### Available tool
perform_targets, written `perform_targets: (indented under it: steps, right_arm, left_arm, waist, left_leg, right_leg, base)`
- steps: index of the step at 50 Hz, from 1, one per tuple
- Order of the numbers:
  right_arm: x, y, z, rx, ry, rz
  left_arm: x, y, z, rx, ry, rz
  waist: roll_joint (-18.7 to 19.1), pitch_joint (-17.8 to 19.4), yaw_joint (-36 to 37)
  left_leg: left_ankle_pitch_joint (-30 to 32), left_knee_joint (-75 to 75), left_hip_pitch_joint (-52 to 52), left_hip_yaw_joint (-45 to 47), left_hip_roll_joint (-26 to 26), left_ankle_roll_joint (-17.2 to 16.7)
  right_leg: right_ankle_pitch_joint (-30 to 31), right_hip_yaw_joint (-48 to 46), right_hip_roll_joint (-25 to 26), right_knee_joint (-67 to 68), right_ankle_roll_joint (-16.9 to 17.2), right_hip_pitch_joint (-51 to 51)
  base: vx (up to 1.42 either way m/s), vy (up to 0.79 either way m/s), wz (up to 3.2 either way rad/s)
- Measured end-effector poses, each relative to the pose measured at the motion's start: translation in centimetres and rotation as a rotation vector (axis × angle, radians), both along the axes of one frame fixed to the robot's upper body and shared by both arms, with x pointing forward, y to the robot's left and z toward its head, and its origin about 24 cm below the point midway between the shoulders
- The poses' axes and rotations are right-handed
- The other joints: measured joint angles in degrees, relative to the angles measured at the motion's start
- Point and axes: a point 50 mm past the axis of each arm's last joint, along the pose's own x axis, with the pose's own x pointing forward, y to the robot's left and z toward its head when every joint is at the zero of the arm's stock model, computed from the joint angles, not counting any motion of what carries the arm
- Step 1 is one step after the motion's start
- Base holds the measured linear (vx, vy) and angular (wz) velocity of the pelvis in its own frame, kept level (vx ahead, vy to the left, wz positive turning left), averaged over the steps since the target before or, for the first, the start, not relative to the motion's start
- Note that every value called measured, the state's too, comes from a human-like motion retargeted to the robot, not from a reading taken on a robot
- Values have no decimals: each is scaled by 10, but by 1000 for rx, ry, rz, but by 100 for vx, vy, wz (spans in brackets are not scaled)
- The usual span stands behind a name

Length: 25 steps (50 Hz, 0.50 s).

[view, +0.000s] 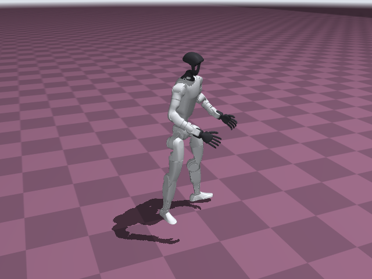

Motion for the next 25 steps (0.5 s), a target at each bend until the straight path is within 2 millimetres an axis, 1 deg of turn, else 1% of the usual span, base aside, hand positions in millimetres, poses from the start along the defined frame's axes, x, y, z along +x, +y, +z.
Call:
perform_targets:
  steps: [3,5,7,10,12,13,15,17,18,20,22,23,25]
  right_arm:
    - [-30,-9,-55,-30,233,-62]
    - [-55,-16,-87,-71,383,-94]
    - [-83,-24,-114,-110,528,-123]
    - [-132,-35,-145,-129,737,-176]
    - [-158,-40,-158,-128,839,-227]
    - [-167,-42,-162,-129,876,-255]
    - [-187,-43,-169,-108,941,-305]
    - [-200,-45,-174,-56,1025,-403]
    - [-206,-45,-175,-40,1038,-420]
    - [-211,-41,-177,-18,1048,-439]
    - [-214,-36,-178,-3,1052,-432]
    - [-213,-34,-178,0,1049,-421]
    - [-207,-31,-177,1,1032,-391]
  left_arm:
    - [-61,13,-60,-88,278,194]
    - [-106,18,-89,-120,446,306]
    - [-148,22,-107,-128,587,390]
    - [-209,25,-121,-96,767,452]
    - [-233,25,-123,-97,834,484]
    - [-239,25,-124,-111,849,505]
    - [-252,24,-124,-118,881,526]
    - [-254,25,-123,-97,885,588]
    - [-257,24,-123,-93,892,585]
    - [-256,23,-124,-109,891,593]
    - [-255,21,-124,-114,892,573]
    - [-252,20,-124,-115,889,557]
    - [-241,18,-125,-115,875,518]
  waist:
    - [2,0,6]
    - [3,-3,12]
    - [5,-9,18]
    - [10,-24,13]
    - [16,-23,21]
    - [19,-15,32]
    - [28,-6,36]
    - [28,-1,33]
    - [26,1,25]
    - [22,6,12]
    - [23,9,-7]
    - [25,11,-15]
    - [29,16,-28]
  left_leg:
    - [9,-21,-2,28,-9,-12]
    - [16,-23,-4,32,-15,-16]
    - [21,-16,-8,19,-18,-17]
    - [-14,54,-40,-24,-9,-14]
    - [-20,40,-29,-54,-20,-10]
    - [-4,-9,-1,-68,-35,-8]
    - [-9,-26,20,-98,-43,-4]
    - [-15,-20,19,-124,-54,-2]
    - [-26,-2,15,-140,-59,-2]
    - [-21,-22,28,-177,-74,-5]
    - [-28,-15,33,-212,-74,-11]
    - [-32,-11,36,-226,-73,-14]
    - [-40,-6,41,-249,-69,-15]
  right_leg:
    - [-8,-36,-21,9,0,19]
    - [-11,-58,-31,17,-5,30]
    - [-11,-80,-38,28,-16,41]
    - [-6,-126,-55,60,-39,58]
    - [7,-144,-68,101,-61,63]
    - [17,-146,-75,130,-74,62]
    - [36,-156,-95,205,-108,57]
    - [55,-131,-125,307,-127,13]
    - [62,-101,-132,355,-132,-11]
    - [70,-10,-110,429,-119,-68]
    - [59,65,-58,466,-92,-109]
    - [49,87,-37,476,-85,-127]
    - [27,94,-13,482,-88,-158]
  base:
    - [24,34,111]
    - [27,35,111]
    - [29,35,123]
    - [32,39,152]
    - [34,38,106]
    - [34,36,81]
    - [33,37,106]
    - [30,36,142]
    - [31,29,164]
    - [30,20,164]
    - [29,14,156]
    - [29,12,135]
    - [27,10,108]
